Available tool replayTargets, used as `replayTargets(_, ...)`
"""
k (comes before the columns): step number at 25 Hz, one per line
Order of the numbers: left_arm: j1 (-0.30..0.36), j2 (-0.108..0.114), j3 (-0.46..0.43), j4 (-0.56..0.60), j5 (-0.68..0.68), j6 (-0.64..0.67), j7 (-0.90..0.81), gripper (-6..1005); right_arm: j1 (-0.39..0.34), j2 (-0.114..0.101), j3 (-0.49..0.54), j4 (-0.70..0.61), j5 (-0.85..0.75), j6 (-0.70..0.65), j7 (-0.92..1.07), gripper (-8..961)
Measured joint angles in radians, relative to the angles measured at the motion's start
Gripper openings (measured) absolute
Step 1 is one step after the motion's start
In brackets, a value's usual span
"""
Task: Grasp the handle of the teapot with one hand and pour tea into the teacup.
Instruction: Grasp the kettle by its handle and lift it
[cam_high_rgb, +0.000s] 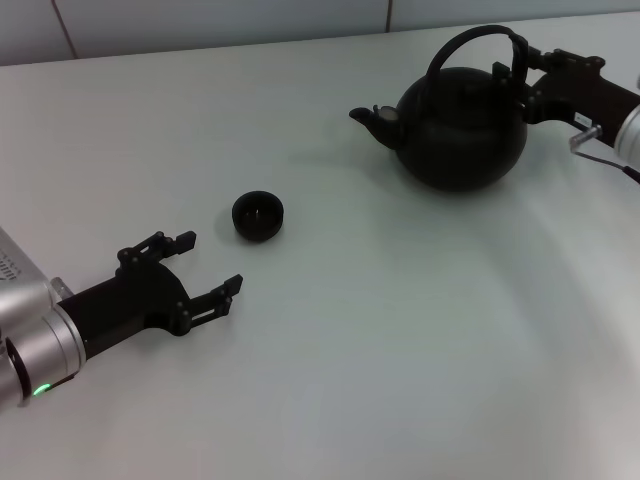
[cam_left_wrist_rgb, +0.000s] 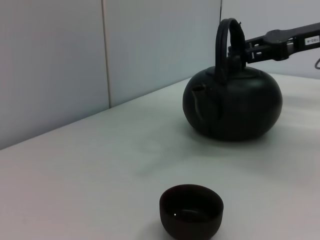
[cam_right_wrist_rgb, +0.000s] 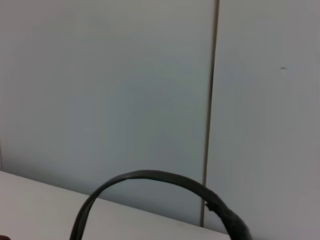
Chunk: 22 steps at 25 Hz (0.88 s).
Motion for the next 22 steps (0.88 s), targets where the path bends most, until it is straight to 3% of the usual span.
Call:
replayTargets(6, -0.011, -0.002, 0.000, -0.018, 0.000, 0.000, 0.011, 824, 0.019, 0.002, -0.002, 0.008, 0.000, 0.021, 0.000, 491)
replayTargets(11, -0.010, -0.002, -0.001, -0.016, 0.000, 0.003, 0.013, 825, 0.016, 0.003, 0.004, 0.007, 0.003, 0.015, 0.000, 238)
replayTargets(16, -0.005, -0.002, -0.005, -0.013, 0.000, 0.012, 0.013, 825, 0.009, 0.003, -0.003, 0.002, 0.054, -0.024, -0.027, 88)
replayTargets(22, 0.006, 0.000, -0.008, -0.013, 0.000, 0.024, 0.014, 825, 0.023, -0.001, -0.003, -0.015, 0.077, -0.082, -0.034, 84)
